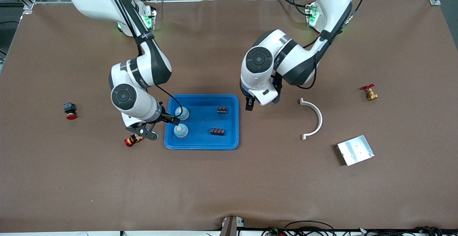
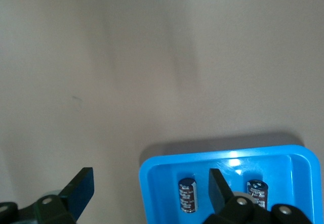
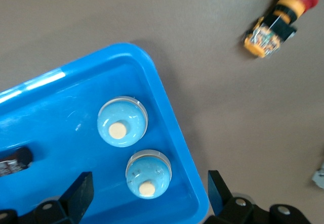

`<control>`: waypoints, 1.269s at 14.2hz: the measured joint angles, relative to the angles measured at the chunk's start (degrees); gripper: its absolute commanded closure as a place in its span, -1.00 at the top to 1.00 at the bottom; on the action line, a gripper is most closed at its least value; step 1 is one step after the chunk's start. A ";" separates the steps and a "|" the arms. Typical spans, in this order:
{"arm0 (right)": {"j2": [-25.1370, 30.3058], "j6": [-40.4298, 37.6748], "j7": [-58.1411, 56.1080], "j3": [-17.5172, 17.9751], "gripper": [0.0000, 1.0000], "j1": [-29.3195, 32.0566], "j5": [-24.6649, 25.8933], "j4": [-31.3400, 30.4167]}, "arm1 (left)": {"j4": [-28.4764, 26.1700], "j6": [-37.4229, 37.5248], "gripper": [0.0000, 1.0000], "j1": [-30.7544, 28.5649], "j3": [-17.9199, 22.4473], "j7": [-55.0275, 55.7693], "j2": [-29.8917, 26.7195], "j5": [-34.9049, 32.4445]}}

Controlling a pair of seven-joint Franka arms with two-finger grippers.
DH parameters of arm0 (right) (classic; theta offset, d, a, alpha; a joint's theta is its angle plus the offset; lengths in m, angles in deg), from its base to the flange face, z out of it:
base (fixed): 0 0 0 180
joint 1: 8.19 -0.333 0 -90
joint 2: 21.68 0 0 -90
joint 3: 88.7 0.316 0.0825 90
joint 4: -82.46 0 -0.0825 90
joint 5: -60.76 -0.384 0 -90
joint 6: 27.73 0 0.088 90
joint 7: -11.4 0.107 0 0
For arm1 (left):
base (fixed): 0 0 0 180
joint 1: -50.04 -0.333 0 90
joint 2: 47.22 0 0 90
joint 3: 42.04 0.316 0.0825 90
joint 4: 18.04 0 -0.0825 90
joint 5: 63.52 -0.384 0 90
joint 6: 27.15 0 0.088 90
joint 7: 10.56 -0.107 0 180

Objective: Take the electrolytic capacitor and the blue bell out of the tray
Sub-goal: 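Grasp the blue bell with the right gripper while the left gripper grasps the capacitor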

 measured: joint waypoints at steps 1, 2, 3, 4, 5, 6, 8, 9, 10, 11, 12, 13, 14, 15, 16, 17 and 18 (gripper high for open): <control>-0.03 2.39 0.56 0.47 1.00 0.03 -0.13 -1.90 | 0.89 -0.63 1.00 0.70 0.05 1.58 1.20 -0.14; -0.06 4.75 1.78 1.28 1.00 0.01 -0.19 -3.62 | 1.67 -1.67 1.00 1.37 0.14 2.97 2.24 -0.19; -0.06 7.23 3.61 2.31 1.00 -0.09 -0.21 -5.16 | 2.41 -2.61 1.00 2.01 0.24 4.13 3.22 -0.21; -0.07 9.59 5.53 3.11 1.00 -0.34 -0.21 -6.49 | 3.37 -3.13 1.00 2.61 0.38 4.82 4.24 -0.21; -0.09 11.04 6.79 3.48 1.00 -0.65 -0.21 -7.50 | 4.47 -3.33 1.00 3.21 0.53 5.32 5.34 -0.22; -0.11 11.64 7.28 3.62 1.00 -0.81 -0.21 -8.15 | 5.53 -3.58 1.00 3.88 0.95 5.61 6.44 -0.22; -0.29 11.76 7.52 3.69 1.00 -0.80 -0.21 -8.66 | 7.01 -5.60 1.00 5.78 2.79 5.72 8.29 -0.22; -0.51 11.76 7.56 3.83 1.00 -0.81 -0.21 -8.73 | 7.39 -7.26 1.00 6.61 3.54 5.74 9.15 -0.22; -0.84 11.76 7.68 4.02 1.00 -0.81 -0.21 -8.81 | 7.69 -9.00 1.00 7.09 3.88 5.75 9.98 -0.22; -1.22 11.79 7.83 4.17 1.00 -0.81 -0.24 -8.82 | 8.01 -10.44 1.00 7.38 4.00 5.77 10.78 -0.22; -1.73 11.92 8.00 4.24 1.00 -0.82 -0.61 -8.82 | 8.54 -11.49 1.00 7.55 4.06 5.78 11.64 -0.22; -2.37 12.16 8.08 4.26 1.00 -0.81 -1.50 -8.83 | 9.37 -12.01 1.00 7.72 4.14 5.78 12.56 -0.22; -2.94 12.50 8.10 4.21 1.00 -0.76 -2.23 -8.83 | 10.38 -12.26 1.00 8.09 4.48 5.78 13.52 -0.22; -3.39 12.75 8.10 4.16 1.00 -0.68 -2.67 -8.83 | 11.36 -12.69 1.00 8.82 5.34 5.78 14.40 -0.22; -3.62 12.91 8.11 4.15 1.00 -0.66 -2.85 -8.82 | 12.01 -13.62 1.00 9.87 6.51 5.78 15.21 -0.22; -3.71 13.04 8.13 4.18 1.00 -0.69 -3.01 -8.81 | 12.43 -14.91 1.00 11.05 7.74 5.80 15.98 -0.22; -3.78 13.16 8.14 4.23 1.00 -0.73 -3.16 -8.81 | 12.62 -16.37 1.00 12.16 8.82 5.82 16.73 -0.22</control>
